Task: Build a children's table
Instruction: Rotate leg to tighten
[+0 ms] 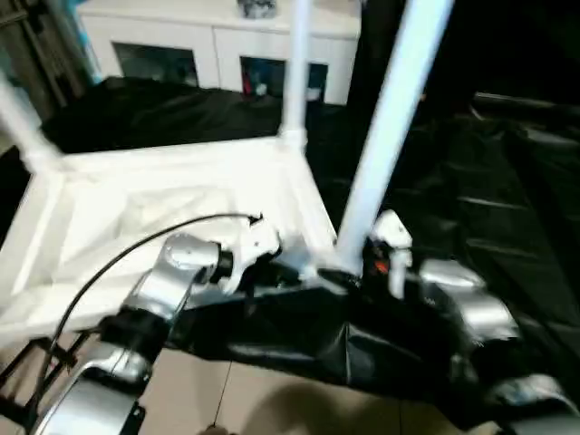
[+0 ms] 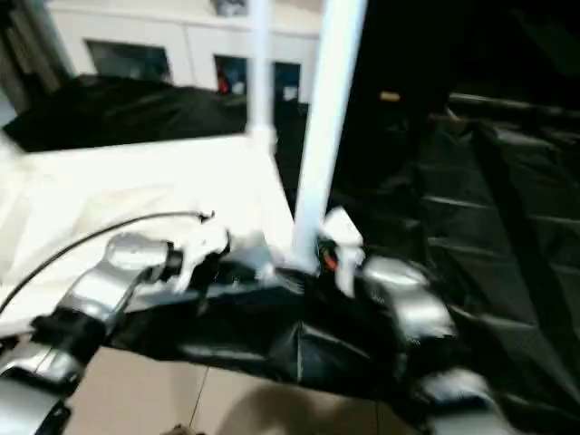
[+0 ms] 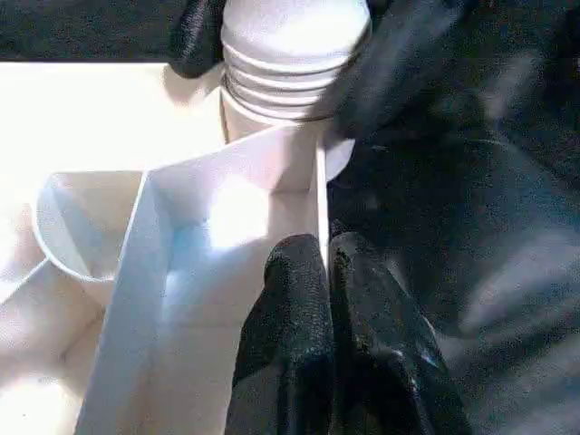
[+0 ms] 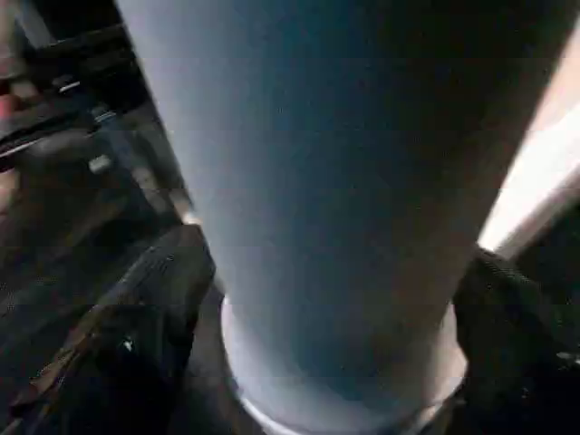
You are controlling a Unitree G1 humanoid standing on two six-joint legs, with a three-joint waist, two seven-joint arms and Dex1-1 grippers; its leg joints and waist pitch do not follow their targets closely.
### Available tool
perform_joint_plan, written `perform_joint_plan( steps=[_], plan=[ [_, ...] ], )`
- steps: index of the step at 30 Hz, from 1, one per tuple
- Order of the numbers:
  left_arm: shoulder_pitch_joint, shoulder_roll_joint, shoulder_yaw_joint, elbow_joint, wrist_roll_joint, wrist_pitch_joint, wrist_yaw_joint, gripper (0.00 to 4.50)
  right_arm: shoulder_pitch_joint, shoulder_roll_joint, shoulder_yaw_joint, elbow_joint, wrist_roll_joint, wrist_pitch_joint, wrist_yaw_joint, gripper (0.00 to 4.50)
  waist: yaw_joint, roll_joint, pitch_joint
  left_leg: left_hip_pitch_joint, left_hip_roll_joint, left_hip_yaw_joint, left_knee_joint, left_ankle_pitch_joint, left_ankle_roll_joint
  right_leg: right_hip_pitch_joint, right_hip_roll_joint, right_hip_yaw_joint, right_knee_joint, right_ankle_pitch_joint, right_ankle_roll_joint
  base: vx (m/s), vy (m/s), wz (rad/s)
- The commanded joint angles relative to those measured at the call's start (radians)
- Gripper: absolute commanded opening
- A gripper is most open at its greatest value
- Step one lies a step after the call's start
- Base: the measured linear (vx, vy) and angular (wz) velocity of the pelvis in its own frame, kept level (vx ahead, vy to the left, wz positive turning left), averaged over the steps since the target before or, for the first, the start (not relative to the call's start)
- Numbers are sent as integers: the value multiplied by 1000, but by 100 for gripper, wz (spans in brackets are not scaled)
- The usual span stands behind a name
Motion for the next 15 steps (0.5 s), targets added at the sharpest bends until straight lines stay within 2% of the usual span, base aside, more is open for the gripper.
perform_joint_plan(
  steps=[1,2,7,12,14,15],
  plan=[
    [6,-3,-17,-42,-36,1,-45,0,25,-17,34,-26,4,43,58,385,4,-3,-59,10,37,-16,-67,-241,62,49,-66,58,-84,-263,-190,0,0,0],
    [12,5,-19,-54,-43,8,-60,0,31,-28,33,-44,12,63,73,385,3,-1,-60,10,37,-17,-67,-241,59,49,-66,57,-84,-266,-190,0,0,0],
    [29,25,-25,-88,-54,34,-92,0,42,-43,33,-83,28,107,88,328,2,-1,-61,9,37,-17,-66,-226,57,48,-65,58,-81,-241,-197,0,0,0],
    [21,2,-6,-57,-38,27,-20,0,30,-6,23,-56,9,97,14,289,-2,-3,-59,10,34,-18,-67,-241,46,46,-66,57,-86,-276,-188,0,0,0],
    [16,-5,-3,-49,-35,28,-2,0,24,5,17,-40,2,90,-10,283,-5,-4,-58,11,32,-19,-66,-257,39,44,-67,57,-91,-317,-177,0,0,0],
    [-1,-28,9,-29,-28,43,53,0,-6,41,-10,28,-24,62,-125,280,-6,-5,-58,11,33,-19,-66,-254,33,44,-69,57,-91,-323,-176,0,0,0]
  ],
)
